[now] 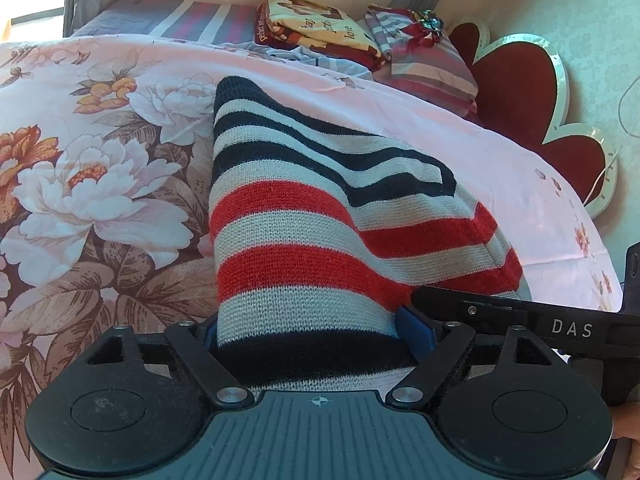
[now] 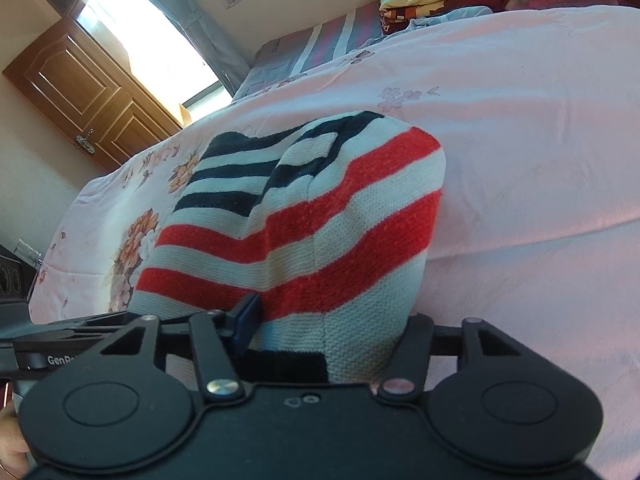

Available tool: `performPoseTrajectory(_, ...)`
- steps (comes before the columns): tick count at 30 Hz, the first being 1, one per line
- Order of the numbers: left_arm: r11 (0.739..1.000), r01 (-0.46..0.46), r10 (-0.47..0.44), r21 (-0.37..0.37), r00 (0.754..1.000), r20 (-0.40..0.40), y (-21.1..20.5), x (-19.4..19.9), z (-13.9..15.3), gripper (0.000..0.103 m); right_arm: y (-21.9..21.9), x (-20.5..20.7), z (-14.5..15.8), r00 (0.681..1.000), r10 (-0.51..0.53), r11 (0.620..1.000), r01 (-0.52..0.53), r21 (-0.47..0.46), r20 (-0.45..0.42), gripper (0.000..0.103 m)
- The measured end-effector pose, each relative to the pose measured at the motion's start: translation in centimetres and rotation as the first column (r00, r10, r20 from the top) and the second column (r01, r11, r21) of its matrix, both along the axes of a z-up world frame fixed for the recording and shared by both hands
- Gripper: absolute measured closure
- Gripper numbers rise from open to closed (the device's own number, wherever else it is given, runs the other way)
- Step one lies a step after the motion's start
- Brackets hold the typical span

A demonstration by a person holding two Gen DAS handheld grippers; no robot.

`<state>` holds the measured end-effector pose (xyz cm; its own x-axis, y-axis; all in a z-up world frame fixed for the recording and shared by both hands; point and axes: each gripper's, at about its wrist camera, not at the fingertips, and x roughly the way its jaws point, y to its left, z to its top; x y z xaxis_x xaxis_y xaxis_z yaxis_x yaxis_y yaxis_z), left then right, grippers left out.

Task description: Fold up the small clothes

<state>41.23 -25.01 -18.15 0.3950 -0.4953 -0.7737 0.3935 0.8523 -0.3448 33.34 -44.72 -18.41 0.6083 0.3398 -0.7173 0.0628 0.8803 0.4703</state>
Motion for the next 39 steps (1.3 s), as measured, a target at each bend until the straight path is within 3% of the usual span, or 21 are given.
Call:
performPoseTrajectory(3, 1.000, 0.000, 0.000, 0.002, 1.000, 0.011, 0.3, -0.2, 0.7, 0.030, -0.1, -0.4, 0.5, 1.000, -0.021, 0.999, 0.020, 0.032, 0.017, 0.063)
performPoseTrajectory(7, 1.000, 0.000, 0.000, -0.004, 1.000, 0.025, 1.1, -0.6, 1.9, 0.038, 0.2, -1.1, 1.8, 0.998, -0.027, 0.996, 0.023, 0.081, 0.053, 0.066)
performPoseTrajectory(15, 0.996, -0.078, 0.080, -0.032, 0.995, 0.053, 6.6, -1.9, 4.9, 0.038, 3.9, -1.7, 4.1, 0.994, 0.020, 0.989, -0.035, 0.143, 0.107, 0.066)
performPoseTrajectory(20, 0.991, -0.131, 0.129, 0.010, 0.987, 0.097, 12.7, -2.3, 6.4, 0.038, 8.7, -0.9, 4.2, 0.992, 0.045, 0.971, -0.072, 0.227, 0.119, 0.066)
performPoseTrajectory(26, 0.987, -0.157, 0.153, 0.021, 0.980, 0.124, 21.4, -1.0, 6.6, 0.038, 16.8, 0.7, 4.4, 0.989, 0.059, 0.960, -0.094, 0.264, 0.136, 0.066)
performPoseTrajectory(33, 0.994, -0.105, 0.100, 0.031, 0.986, 0.130, 30.6, 3.8, 4.3, 0.038, 26.5, 3.3, 2.7, 0.992, 0.008, 0.965, -0.041, 0.259, 0.129, 0.067)
performPoseTrajectory(39, 0.992, -0.109, 0.098, 0.060, 0.982, 0.163, 35.3, 7.2, 2.1, 0.038, 32.0, 5.5, 0.4, 0.994, -0.021, 0.977, -0.003, 0.214, 0.108, 0.067)
